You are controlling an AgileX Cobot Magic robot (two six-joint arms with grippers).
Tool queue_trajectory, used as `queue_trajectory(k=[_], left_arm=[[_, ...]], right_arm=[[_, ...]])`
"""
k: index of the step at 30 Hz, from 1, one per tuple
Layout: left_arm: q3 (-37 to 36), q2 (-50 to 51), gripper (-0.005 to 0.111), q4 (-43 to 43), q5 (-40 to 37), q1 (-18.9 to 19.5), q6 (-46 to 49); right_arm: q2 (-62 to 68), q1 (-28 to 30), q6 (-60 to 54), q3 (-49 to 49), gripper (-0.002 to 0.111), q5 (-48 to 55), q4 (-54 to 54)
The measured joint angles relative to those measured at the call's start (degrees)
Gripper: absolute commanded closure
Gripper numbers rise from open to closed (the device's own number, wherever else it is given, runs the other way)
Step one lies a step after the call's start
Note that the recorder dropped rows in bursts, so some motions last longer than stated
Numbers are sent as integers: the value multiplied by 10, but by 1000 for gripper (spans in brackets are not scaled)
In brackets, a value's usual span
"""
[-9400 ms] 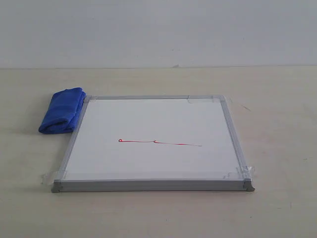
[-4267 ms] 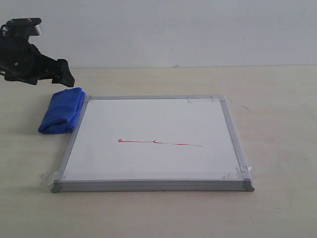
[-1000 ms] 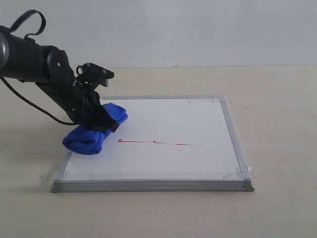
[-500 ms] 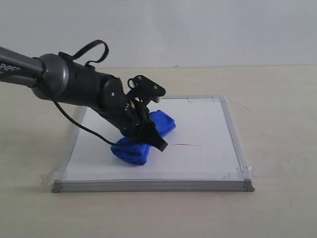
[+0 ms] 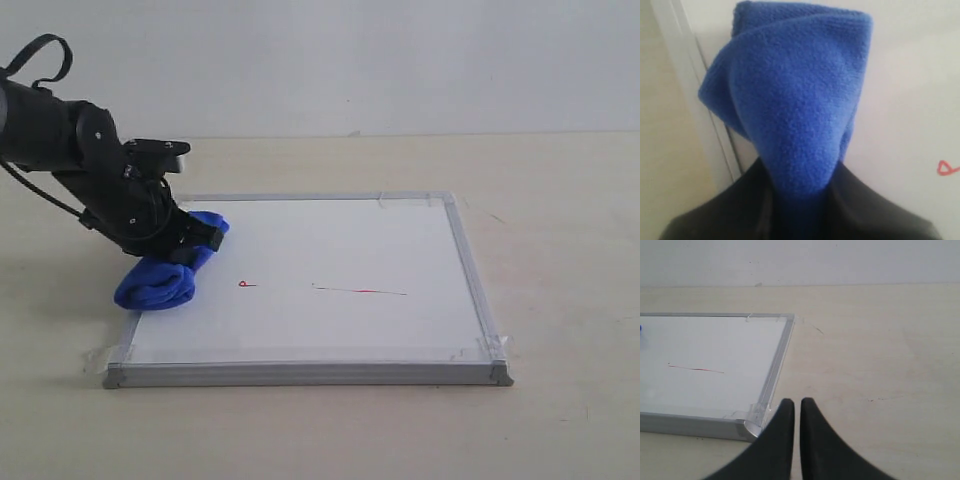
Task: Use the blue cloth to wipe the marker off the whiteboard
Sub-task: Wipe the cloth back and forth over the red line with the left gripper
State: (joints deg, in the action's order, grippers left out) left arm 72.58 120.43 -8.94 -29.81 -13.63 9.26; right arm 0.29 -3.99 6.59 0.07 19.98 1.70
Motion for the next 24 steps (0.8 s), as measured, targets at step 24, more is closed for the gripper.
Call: queue_trajectory(k=[24], left_arm=[[-87, -50, 102, -14, 93, -126, 120]], right_arm=[[0, 0, 0, 0, 107, 0, 0]])
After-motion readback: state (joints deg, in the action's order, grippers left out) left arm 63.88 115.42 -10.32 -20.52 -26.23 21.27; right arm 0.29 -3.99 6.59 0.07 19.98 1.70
